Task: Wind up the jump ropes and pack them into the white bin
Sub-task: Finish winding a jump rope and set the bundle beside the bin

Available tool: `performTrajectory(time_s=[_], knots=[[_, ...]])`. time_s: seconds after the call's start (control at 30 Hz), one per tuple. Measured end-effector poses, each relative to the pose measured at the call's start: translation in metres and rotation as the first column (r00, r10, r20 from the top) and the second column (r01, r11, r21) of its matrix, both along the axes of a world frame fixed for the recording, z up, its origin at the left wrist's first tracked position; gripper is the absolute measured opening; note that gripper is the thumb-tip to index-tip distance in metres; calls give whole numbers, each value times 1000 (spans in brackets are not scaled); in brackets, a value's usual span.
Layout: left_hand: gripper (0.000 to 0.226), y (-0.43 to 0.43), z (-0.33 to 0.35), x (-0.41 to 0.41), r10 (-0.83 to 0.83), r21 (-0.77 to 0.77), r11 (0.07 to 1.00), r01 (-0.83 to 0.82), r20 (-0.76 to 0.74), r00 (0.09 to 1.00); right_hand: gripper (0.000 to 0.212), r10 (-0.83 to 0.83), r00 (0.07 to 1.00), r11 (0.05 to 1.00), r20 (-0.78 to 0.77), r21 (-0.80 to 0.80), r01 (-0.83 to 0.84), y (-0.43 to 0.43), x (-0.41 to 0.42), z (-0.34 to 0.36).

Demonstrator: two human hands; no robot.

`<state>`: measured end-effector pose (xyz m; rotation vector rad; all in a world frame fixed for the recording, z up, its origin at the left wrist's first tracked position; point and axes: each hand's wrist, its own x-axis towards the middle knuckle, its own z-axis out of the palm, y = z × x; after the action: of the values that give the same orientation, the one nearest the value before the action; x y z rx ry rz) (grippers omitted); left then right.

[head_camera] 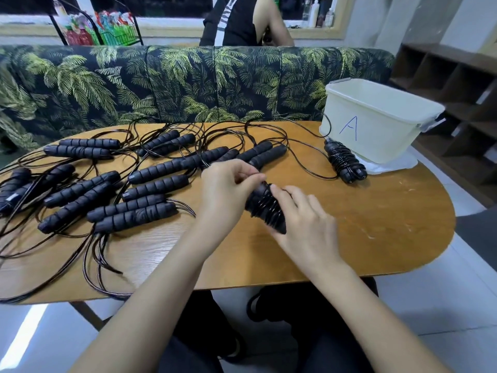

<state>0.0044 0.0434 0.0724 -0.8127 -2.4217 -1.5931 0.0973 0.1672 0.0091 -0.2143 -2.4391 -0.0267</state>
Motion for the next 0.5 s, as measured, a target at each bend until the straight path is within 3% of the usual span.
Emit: performTrajectory(time_s=[0.1,0.17,0.27,0.37,0.43,0.5], knots=[[14,-1,8,-10,18,-25,999,-20,-44,999,78,55,998,992,35,115,-59,-3,3,-3],[13,2,7,-6,-6,-29,1000,4,-72,997,77,46,998,994,40,95,-50,-3,2,-2],[8,8,-7,12,2,29,1000,3,-186,983,71,-12,1000,995,-6,-102,12,1,0,0],[11,7,-24,15,110,148,986,-72,-273,956,68,-31,998,920,-61,-391,5,3,2,2],[10,3,-31,15,150,209,971,-116,-158,976,67,-47,993,860,-107,-509,-14,-2,3,0],[11,2,-32,21,89,314,942,-114,93,992,67,-61,989,814,-135,-580,-29,-9,4,-6]])
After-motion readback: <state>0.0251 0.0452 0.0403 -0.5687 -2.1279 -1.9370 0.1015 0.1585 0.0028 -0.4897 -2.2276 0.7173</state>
